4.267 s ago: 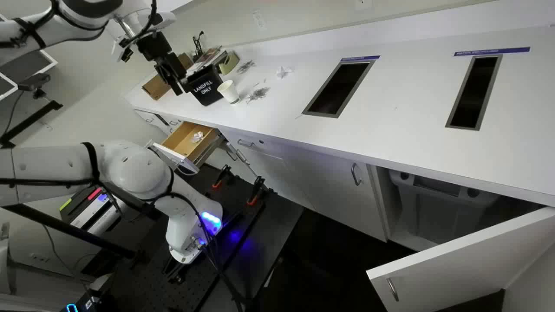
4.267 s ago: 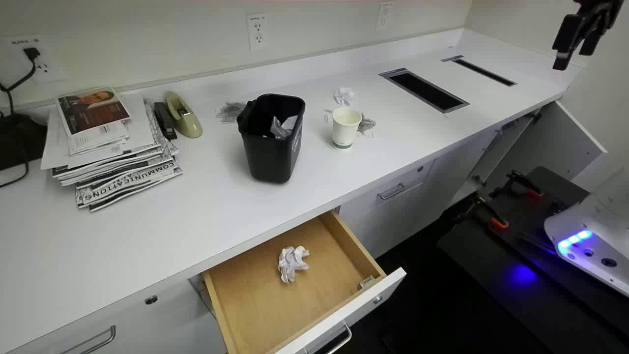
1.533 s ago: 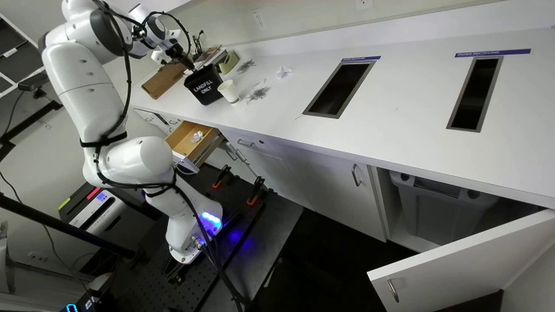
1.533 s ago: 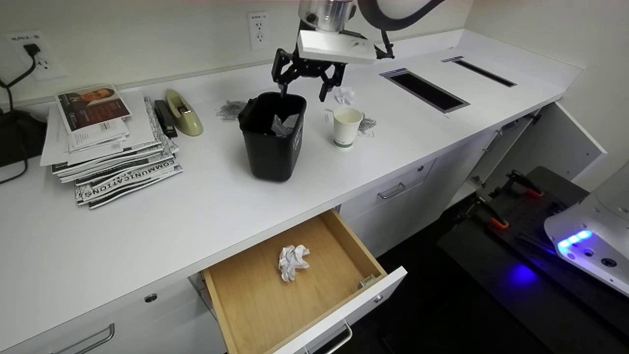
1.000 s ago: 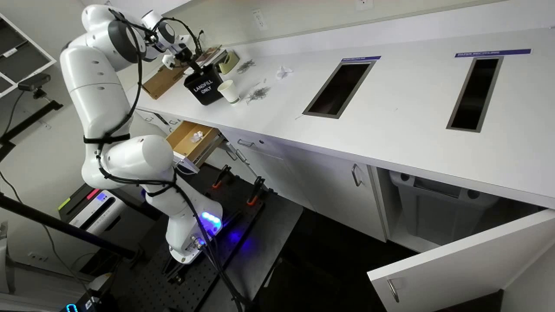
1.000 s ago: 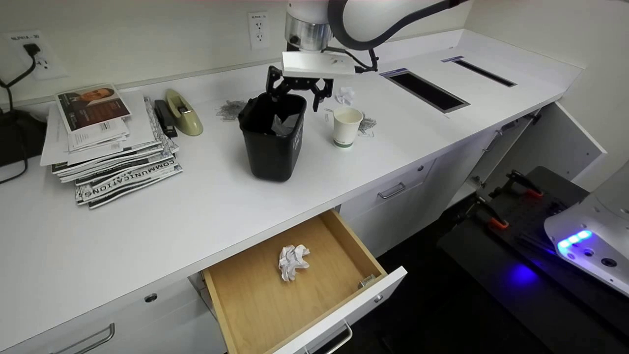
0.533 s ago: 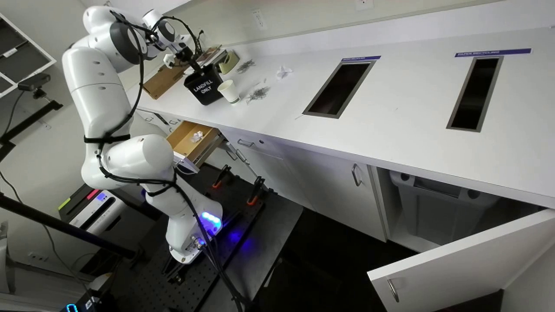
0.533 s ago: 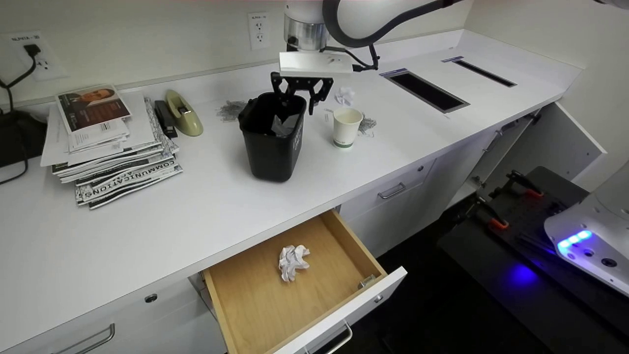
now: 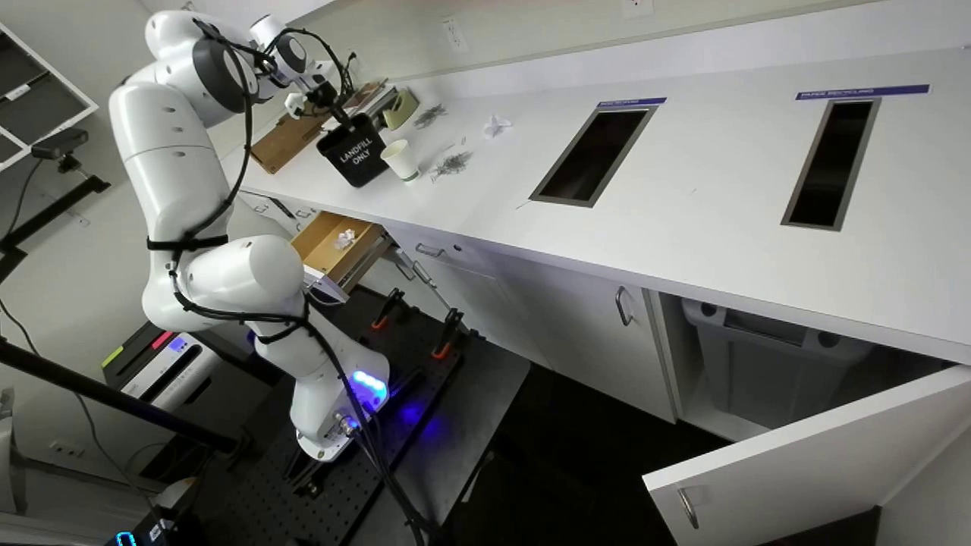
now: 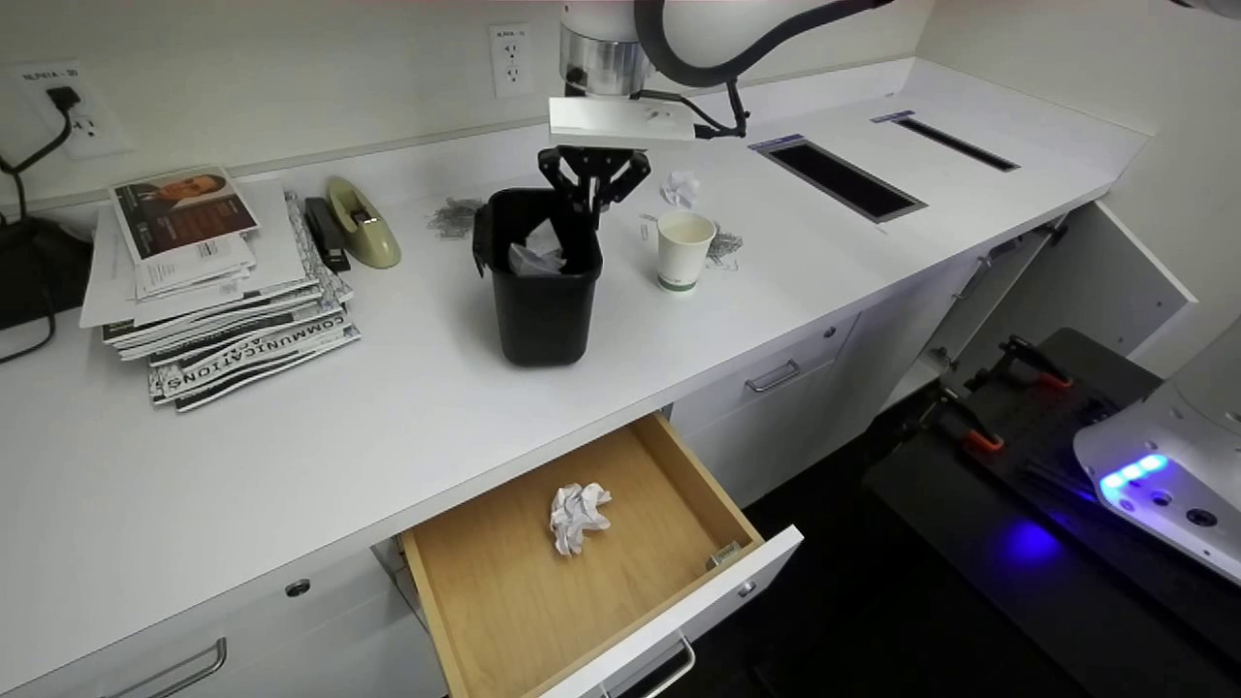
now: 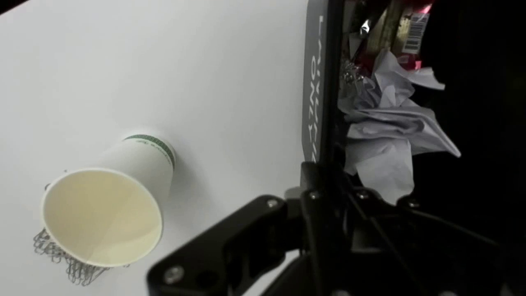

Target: Move the landfill bin to the right

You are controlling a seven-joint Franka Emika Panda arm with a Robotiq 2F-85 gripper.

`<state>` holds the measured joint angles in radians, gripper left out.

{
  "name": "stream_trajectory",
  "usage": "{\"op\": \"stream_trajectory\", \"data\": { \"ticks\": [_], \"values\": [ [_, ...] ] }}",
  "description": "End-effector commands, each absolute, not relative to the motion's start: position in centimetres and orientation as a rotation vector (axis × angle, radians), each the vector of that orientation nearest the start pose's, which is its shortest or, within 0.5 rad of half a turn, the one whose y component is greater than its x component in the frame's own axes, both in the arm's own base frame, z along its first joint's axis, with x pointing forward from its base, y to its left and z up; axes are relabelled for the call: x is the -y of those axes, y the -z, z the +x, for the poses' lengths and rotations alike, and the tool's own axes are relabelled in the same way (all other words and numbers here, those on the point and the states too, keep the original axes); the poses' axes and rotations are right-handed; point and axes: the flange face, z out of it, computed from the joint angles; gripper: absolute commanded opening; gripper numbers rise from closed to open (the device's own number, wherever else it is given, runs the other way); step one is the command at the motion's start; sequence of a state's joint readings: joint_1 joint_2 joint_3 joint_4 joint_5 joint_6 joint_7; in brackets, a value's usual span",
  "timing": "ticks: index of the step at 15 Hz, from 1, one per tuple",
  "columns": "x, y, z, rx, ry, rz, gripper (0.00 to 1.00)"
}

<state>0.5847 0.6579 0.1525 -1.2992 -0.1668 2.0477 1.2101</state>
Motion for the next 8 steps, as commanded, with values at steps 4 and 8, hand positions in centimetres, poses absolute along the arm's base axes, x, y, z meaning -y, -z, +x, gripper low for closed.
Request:
{"op": "stream_trajectory", "data": {
  "ticks": [4,8],
  "values": [
    [-46.0,-39.7,55.7,-0.667,0.231,-3.079,0.02],
    [-42.9,-44.5,54.6,-0.665,0.187,-3.029,0.02]
  ]
}}
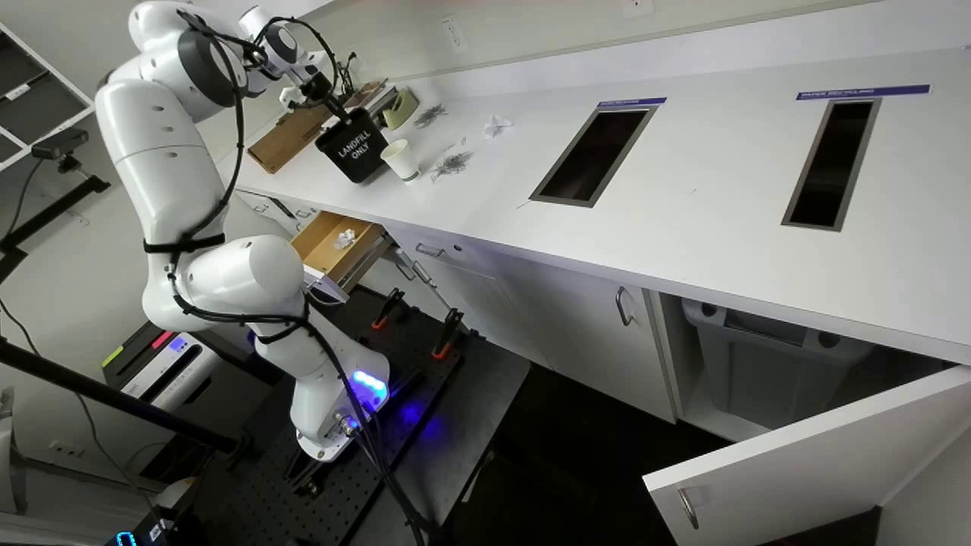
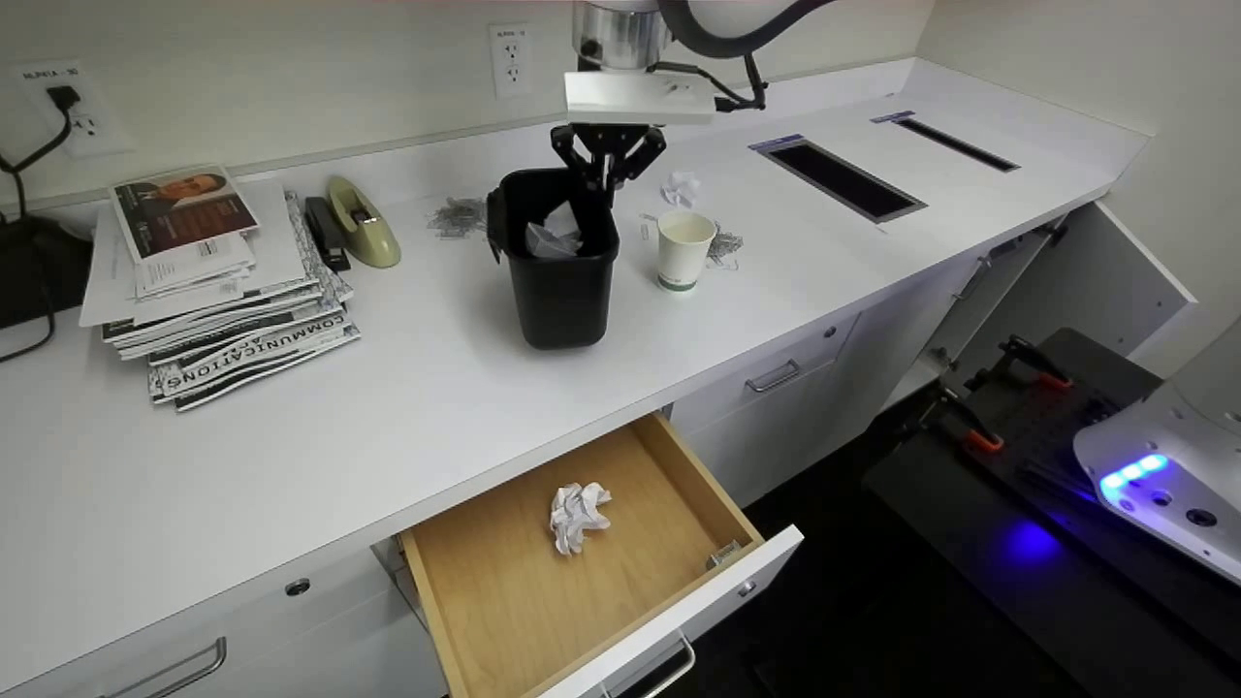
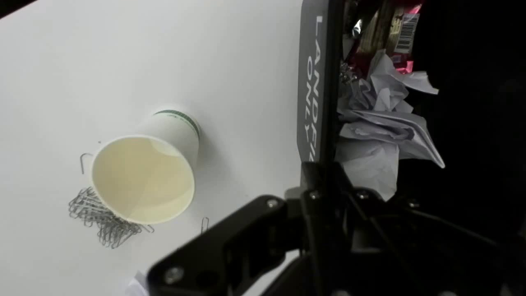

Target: Move the landfill bin to the right

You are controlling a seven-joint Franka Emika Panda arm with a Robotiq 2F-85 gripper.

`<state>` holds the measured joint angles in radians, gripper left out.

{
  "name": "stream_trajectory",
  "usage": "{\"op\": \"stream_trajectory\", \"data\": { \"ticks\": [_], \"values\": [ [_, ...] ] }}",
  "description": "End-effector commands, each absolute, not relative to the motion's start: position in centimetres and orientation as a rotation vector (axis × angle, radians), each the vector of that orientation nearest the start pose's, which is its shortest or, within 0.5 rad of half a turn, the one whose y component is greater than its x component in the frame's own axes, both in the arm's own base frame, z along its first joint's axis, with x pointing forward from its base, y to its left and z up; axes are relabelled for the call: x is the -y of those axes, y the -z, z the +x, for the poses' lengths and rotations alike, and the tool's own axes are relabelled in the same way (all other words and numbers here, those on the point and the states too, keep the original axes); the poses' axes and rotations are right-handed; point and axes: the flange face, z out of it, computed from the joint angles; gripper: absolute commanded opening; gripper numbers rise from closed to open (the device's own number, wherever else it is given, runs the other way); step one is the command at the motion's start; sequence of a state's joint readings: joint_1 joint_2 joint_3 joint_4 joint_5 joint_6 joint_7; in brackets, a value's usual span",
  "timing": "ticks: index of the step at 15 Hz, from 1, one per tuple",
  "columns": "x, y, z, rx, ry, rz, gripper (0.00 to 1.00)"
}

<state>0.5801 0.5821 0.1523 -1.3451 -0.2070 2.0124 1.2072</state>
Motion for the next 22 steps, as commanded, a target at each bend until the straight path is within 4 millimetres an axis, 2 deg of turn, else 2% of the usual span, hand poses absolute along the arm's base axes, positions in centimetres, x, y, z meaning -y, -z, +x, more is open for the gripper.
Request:
{"op": "stream_trajectory", "data": {
  "ticks": [1,3,7,11,13,16,22],
  "values": [
    [-41.7,-46.2,54.2,-0.669,0.182,-3.002,0.02],
    [-39.6,-49.1,53.6,-0.687,0.171,-2.952,0.02],
    [-34.1,-54.8,51.5,-0.78,0.212,-2.894,0.02],
    [-27.7,-58.9,48.4,-0.917,0.276,-2.845,0.02],
    [-23.9,-60.1,47.0,-1.003,0.307,-2.817,0.02],
    [-17.5,-60.7,44.8,-1.175,0.308,-2.753,0.02],
    [-3.6,-59.4,39.6,-1.567,0.305,-2.567,0.02]
  ]
}}
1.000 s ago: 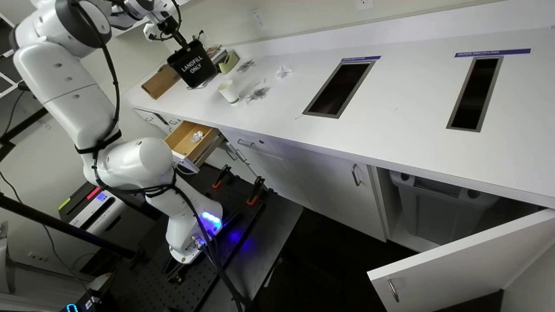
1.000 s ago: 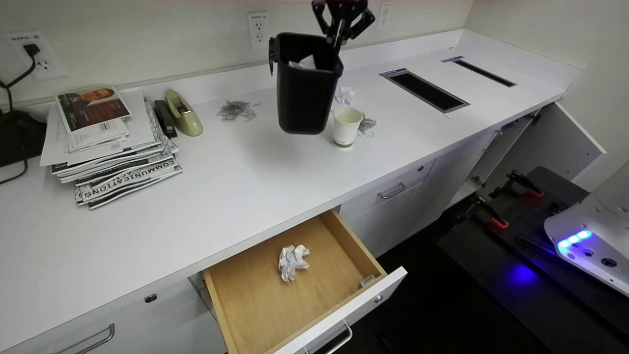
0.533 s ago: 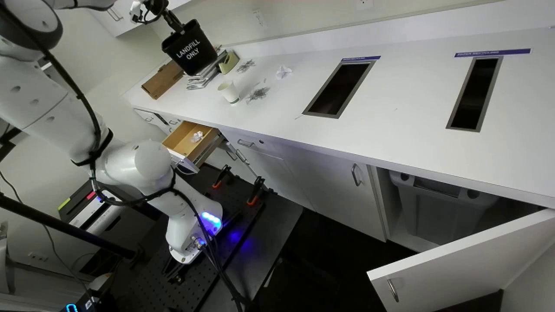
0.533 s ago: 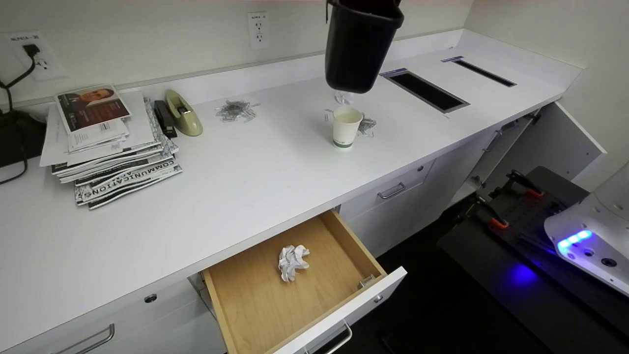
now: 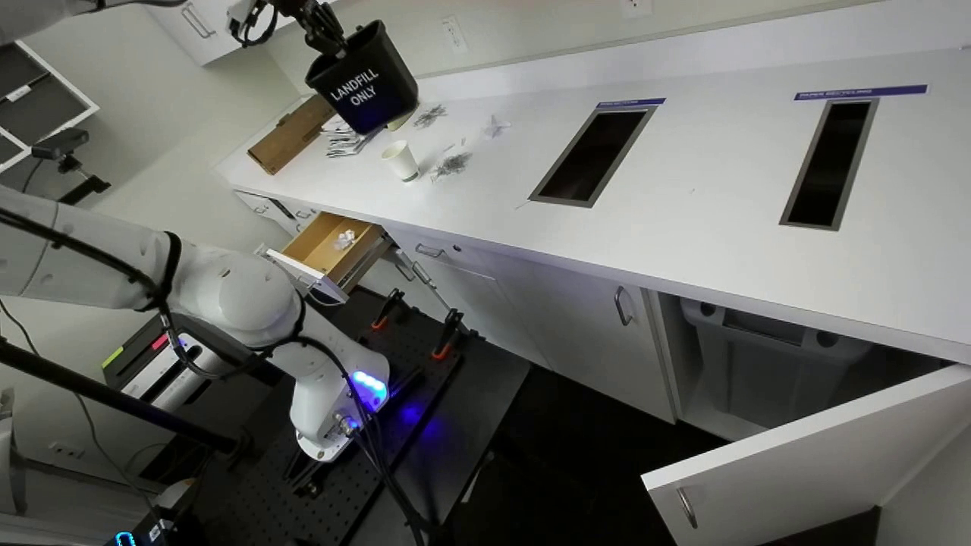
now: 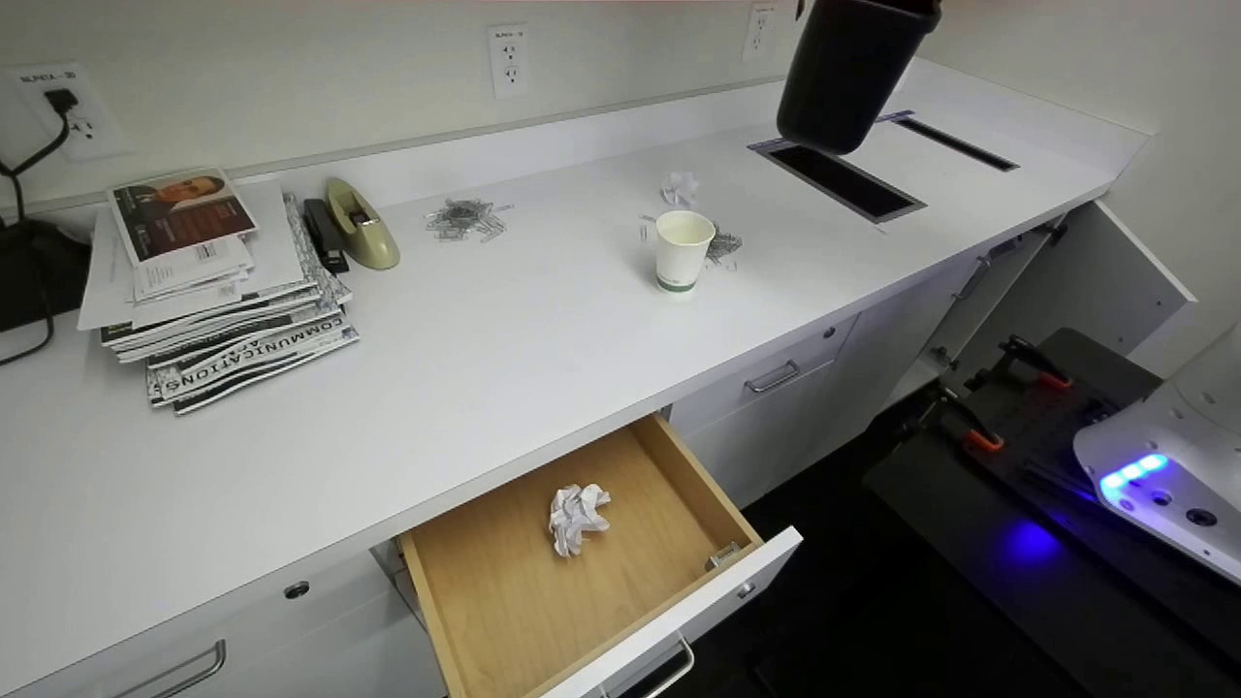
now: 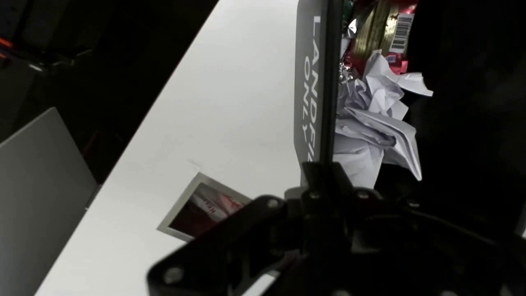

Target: Move the landfill bin to the right

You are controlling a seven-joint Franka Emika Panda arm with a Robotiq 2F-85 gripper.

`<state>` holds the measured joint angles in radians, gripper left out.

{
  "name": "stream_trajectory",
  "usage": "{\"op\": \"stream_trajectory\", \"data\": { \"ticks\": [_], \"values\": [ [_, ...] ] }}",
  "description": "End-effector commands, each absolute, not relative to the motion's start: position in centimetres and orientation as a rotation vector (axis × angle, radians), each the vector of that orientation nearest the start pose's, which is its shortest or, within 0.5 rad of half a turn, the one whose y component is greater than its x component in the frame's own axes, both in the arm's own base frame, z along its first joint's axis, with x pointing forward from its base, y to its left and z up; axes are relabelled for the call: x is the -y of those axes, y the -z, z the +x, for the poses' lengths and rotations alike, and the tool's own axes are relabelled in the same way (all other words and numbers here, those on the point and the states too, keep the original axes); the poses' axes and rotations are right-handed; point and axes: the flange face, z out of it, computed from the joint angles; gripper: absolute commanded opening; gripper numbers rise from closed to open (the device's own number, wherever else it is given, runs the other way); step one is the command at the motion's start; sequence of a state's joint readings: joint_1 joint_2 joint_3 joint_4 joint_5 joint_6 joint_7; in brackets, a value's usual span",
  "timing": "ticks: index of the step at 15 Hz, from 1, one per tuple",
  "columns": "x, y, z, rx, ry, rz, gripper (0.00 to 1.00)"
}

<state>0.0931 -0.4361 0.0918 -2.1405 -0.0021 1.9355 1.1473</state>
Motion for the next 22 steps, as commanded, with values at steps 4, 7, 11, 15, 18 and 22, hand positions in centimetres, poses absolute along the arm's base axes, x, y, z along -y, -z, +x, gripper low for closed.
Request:
{"op": "stream_trajectory", "data": {
  "ticks": [4,7,11,15,18,22],
  "values": [
    [5.8,-57.4,36.2,-1.844,0.276,-2.401,0.02],
    [12.6,-55.9,34.6,-2.024,0.261,-2.242,0.02],
    [20.9,-54.6,34.4,-2.218,0.267,-2.022,0.02],
    [26.6,-53.3,36.8,-2.341,0.312,-1.918,0.02],
    [29.2,-51.7,40.3,-2.4,0.318,-1.901,0.02],
    [31.8,-50.7,44.6,-2.492,0.349,-1.857,0.02]
  ]
}}
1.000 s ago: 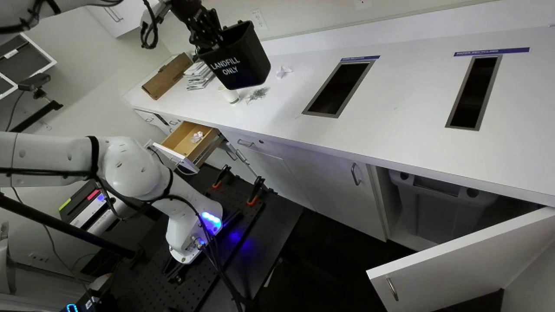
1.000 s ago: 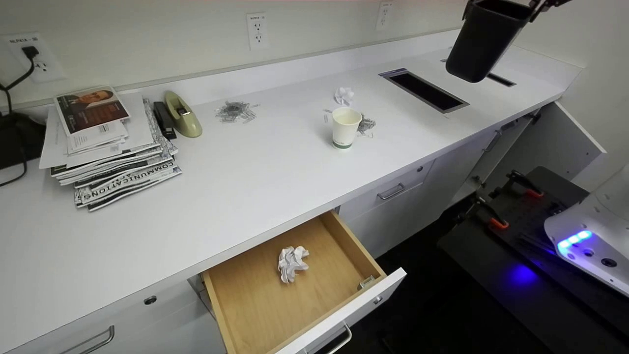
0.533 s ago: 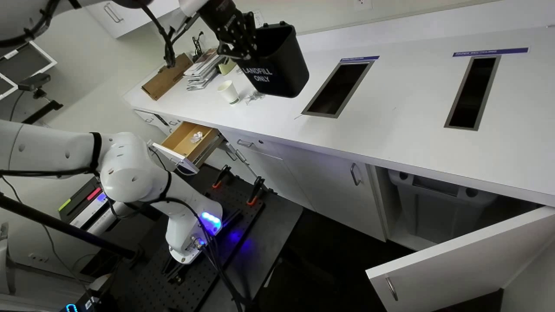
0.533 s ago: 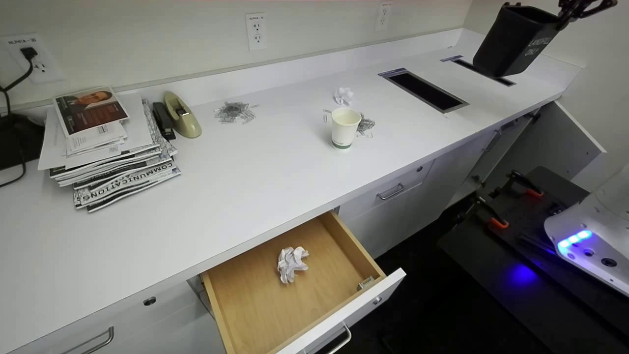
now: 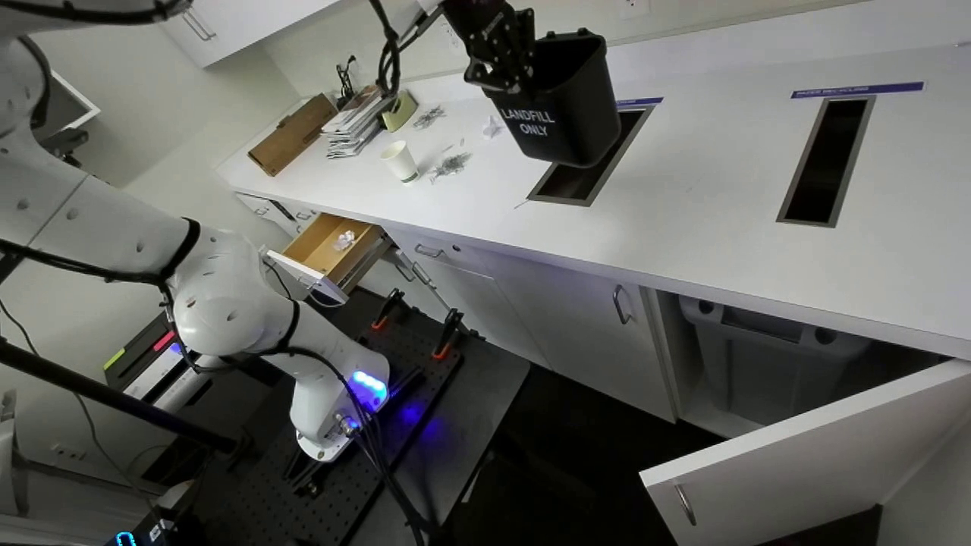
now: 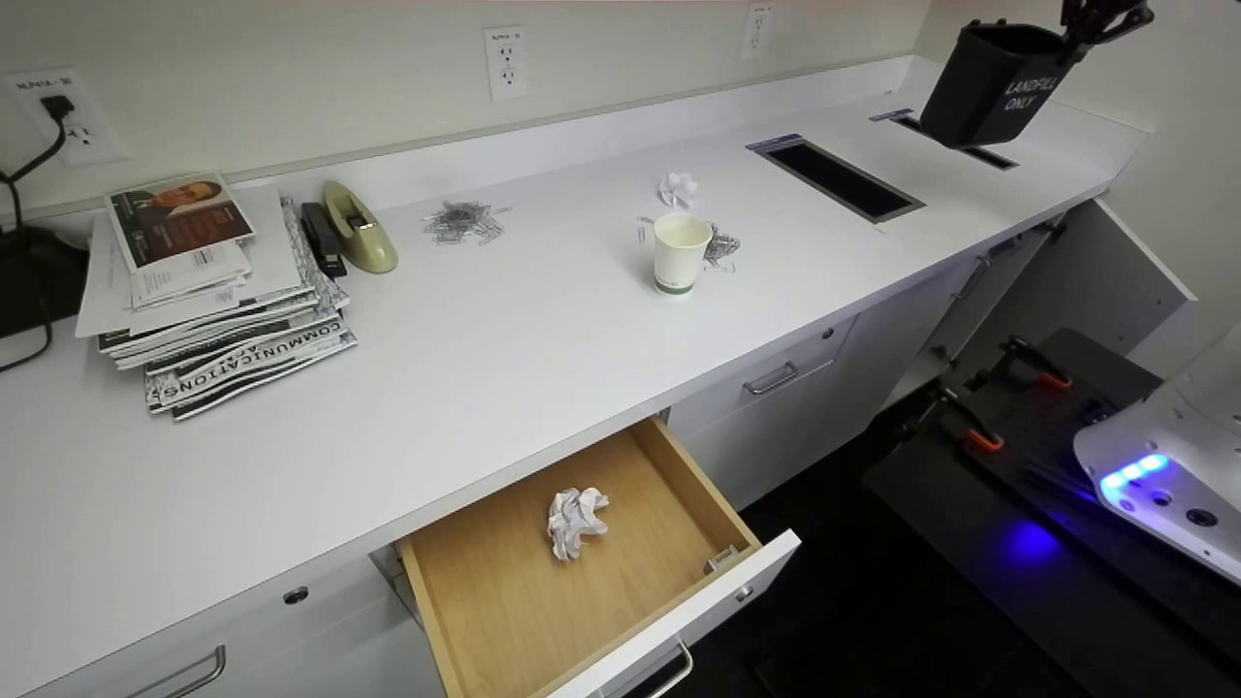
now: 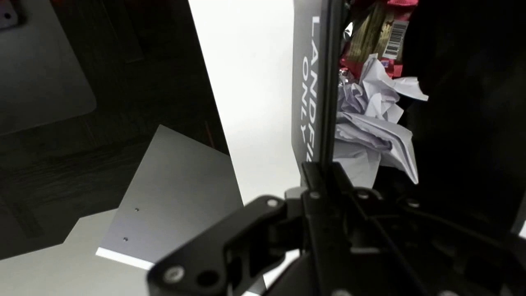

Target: Move the landfill bin to the right

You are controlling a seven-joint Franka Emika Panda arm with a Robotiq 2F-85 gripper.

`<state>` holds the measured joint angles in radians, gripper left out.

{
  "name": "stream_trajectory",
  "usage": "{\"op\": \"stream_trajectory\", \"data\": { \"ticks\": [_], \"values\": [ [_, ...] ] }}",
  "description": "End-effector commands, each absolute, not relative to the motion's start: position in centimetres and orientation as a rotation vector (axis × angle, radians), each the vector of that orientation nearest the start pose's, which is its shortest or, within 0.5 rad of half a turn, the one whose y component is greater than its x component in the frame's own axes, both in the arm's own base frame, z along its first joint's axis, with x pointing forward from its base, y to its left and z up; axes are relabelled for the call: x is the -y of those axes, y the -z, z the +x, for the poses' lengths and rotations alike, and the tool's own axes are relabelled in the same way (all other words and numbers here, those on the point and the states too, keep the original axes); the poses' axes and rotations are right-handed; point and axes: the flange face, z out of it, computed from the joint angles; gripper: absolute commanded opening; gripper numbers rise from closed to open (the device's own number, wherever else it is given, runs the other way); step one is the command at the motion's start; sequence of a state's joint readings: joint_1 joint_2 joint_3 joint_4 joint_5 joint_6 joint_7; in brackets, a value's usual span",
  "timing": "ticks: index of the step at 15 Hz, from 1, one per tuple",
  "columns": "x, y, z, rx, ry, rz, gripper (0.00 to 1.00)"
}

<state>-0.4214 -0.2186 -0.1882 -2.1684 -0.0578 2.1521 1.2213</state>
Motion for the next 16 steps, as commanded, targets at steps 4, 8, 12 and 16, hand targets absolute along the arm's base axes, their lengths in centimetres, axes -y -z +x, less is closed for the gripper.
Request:
{"op": "stream_trajectory", "data": {
  "ticks": [4,8,12,16],
  "values": [
    [34.6,-48.7,47.0,-2.579,0.344,-1.81,0.02],
    [37.0,-46.1,47.9,-2.604,0.345,-1.802,0.02],
    [38.0,-43.8,48.6,-2.607,0.396,-1.798,0.02],
    [38.4,-41.7,49.2,-2.604,0.418,-1.795,0.02]
  ]
}}
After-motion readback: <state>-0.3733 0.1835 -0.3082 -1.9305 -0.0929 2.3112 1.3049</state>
